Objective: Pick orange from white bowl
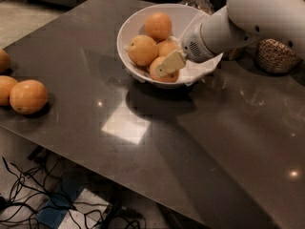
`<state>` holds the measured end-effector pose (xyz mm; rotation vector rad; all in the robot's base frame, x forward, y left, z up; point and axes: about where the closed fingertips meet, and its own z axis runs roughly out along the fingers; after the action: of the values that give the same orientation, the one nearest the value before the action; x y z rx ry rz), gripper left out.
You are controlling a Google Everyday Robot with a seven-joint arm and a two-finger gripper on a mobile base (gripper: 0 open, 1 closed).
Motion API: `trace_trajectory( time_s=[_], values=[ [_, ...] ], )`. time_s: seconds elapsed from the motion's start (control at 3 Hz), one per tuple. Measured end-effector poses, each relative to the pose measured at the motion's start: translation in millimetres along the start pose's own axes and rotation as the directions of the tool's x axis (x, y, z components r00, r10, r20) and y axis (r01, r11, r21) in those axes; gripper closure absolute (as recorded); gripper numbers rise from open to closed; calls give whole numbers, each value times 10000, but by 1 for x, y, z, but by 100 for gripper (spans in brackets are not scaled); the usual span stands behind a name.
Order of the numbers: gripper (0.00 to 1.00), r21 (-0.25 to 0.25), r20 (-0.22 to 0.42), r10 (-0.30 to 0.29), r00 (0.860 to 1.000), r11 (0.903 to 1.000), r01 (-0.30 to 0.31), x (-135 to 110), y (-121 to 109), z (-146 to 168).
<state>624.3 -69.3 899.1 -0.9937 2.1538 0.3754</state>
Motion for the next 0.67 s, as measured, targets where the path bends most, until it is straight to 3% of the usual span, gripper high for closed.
trace_trajectory(
  time_s=[0.67],
  values=[
    [27, -198, -379, 770, 9963, 9968, -777, 19, -1, 24]
  ],
)
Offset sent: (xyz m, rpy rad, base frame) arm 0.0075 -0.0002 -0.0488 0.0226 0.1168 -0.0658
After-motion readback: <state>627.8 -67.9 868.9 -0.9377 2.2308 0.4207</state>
